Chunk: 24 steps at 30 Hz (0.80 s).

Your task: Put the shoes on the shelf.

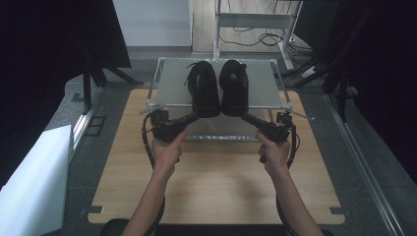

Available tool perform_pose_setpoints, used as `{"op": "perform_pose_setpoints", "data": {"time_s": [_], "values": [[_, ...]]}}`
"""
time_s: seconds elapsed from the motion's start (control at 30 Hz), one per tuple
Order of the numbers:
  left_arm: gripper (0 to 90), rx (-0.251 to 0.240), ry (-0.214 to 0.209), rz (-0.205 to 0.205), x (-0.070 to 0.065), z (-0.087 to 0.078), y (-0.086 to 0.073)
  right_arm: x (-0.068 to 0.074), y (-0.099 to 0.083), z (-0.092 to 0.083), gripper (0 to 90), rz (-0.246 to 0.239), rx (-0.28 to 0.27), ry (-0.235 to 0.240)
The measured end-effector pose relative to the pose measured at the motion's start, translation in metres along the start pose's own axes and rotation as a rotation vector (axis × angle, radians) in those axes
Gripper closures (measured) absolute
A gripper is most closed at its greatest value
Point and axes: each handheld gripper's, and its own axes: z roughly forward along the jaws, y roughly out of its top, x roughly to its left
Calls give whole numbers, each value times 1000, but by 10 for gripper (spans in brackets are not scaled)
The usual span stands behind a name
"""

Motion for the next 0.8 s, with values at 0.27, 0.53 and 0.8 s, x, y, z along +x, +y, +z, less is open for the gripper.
{"op": "perform_pose_setpoints", "data": {"time_s": [0.27, 0.53, 0.8], "values": [[881, 8, 23, -10, 8, 9, 8, -7, 5, 11, 900, 14, -9, -19], [891, -26, 47, -22, 15, 8, 17, -12, 12, 12, 900, 16, -27, -44], [897, -10, 209, -24, 32, 24, 35, -31, 27, 19, 900, 51, -62, -156]]}}
